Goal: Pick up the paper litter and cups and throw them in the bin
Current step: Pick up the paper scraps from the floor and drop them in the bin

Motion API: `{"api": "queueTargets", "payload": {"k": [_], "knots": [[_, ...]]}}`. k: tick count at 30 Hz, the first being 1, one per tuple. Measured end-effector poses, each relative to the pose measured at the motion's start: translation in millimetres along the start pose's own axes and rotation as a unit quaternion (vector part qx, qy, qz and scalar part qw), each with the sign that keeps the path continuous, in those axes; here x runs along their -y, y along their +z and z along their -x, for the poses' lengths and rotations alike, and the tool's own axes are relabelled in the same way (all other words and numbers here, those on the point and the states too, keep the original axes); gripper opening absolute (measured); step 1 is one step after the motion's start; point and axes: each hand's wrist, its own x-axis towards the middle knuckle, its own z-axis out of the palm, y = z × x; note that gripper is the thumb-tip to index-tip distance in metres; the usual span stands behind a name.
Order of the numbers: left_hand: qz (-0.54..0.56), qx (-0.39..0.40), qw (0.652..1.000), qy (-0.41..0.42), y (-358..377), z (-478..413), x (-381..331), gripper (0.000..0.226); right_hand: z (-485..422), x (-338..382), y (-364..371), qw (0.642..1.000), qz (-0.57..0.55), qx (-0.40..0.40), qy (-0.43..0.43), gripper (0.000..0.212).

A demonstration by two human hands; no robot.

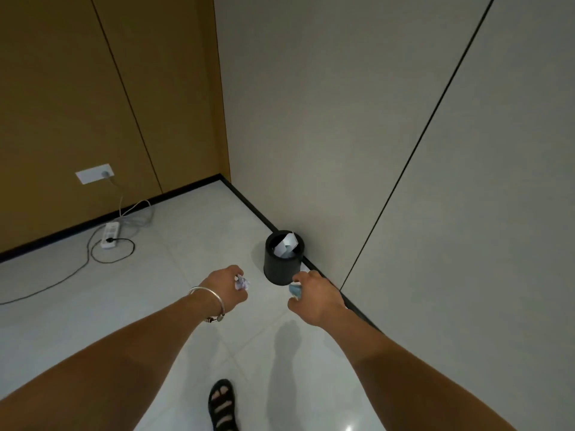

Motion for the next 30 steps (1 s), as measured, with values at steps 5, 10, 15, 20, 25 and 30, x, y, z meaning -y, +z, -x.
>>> {"api": "queueTargets", "payload": {"k": [5,10,15,20,25,30], "knots": [[0.007,0.020,1.000,0.022,-35.8,-111.1,-8.3,0.030,-90.0,11.1,-20.8,0.998,-0.017,-0.014,0.056,0.053],[0.032,0.051,0.996,0.071,-68.7,-206.4,-26.8,0.022,-167.5,12.0,-47.4,0.994,-0.038,-0.034,0.096,0.052],[0.010,0.107,0.990,0.086,-66.5,-290.5,-47.7,0.024,-238.3,-4.8,-55.3,0.990,-0.057,-0.019,0.131,0.055],[-0.031,0.134,0.988,0.076,-46.4,-383.2,-62.6,0.035,-327.9,-34.8,-45.0,0.987,-0.083,-0.007,0.135,0.052],[-0.060,0.190,0.979,0.038,-14.4,-474.1,-64.1,0.045,-400.4,-69.9,-26.9,0.974,-0.145,0.023,0.170,0.055],[-0.053,0.242,0.969,-0.005,39.7,-556.3,-49.8,0.038,-461.2,-119.2,6.5,0.960,-0.171,0.048,0.215,0.053]]}}
